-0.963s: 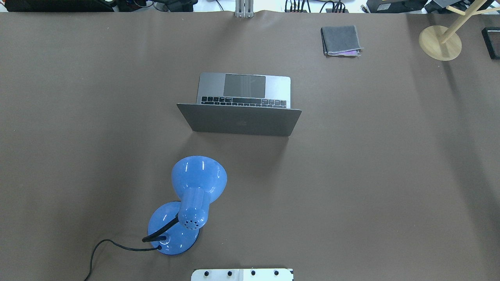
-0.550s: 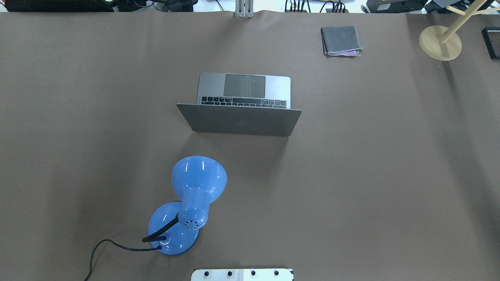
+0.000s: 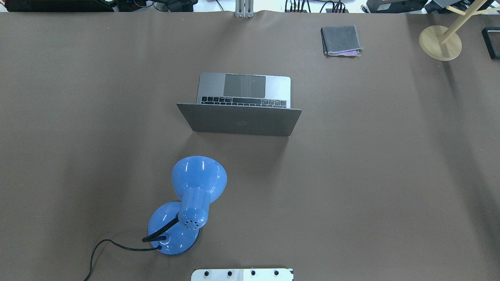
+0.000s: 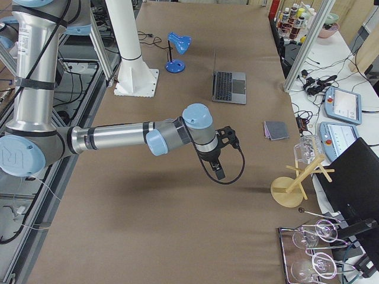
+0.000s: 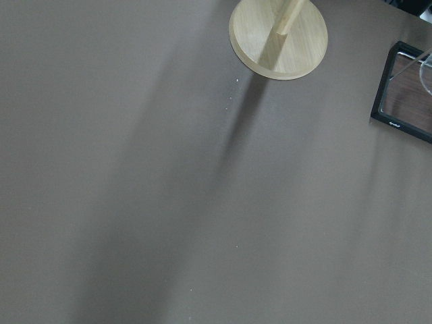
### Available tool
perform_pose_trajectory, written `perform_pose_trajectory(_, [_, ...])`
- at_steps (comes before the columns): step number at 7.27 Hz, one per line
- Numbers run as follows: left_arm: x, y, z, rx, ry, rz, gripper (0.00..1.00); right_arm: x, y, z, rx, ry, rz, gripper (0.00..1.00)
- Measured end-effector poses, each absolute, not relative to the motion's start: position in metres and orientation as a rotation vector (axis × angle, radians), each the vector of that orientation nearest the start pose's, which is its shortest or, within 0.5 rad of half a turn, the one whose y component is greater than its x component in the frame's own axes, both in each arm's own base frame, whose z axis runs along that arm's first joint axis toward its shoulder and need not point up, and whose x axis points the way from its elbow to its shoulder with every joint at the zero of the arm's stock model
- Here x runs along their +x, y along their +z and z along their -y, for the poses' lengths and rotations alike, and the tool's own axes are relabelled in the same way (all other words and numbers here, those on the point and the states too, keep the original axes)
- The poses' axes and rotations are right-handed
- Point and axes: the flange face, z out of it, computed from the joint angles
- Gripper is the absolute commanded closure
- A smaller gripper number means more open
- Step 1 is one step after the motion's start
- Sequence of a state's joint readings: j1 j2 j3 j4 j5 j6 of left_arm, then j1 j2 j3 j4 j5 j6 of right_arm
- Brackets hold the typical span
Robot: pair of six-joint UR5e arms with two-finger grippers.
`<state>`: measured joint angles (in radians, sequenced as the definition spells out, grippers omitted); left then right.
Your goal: Close laptop
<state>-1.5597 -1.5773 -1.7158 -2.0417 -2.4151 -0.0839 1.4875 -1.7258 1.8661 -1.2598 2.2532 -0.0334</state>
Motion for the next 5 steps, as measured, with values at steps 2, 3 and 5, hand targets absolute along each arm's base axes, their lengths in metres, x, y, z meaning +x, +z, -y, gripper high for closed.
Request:
perform_pose_trajectory(2, [-0.019, 0.485, 0.525, 0.523, 0.183, -0.966, 0.03, 0.017, 0.532, 0.461, 0.409, -0.227, 0.774, 0.02])
perform_pose_trajectory(3, [0.004, 0.466, 0.525, 0.496, 0.147, -1.045, 0.03, -0.003, 0.516, 0.465, 0.397, -0.181, 0.838, 0.02])
perform_pose_trajectory(5, [0.076, 0.426, 0.516, 0.416, 0.096, -1.191, 0.11, -0.061, 0.482, 0.462, 0.366, -0.048, 0.977, 0.13])
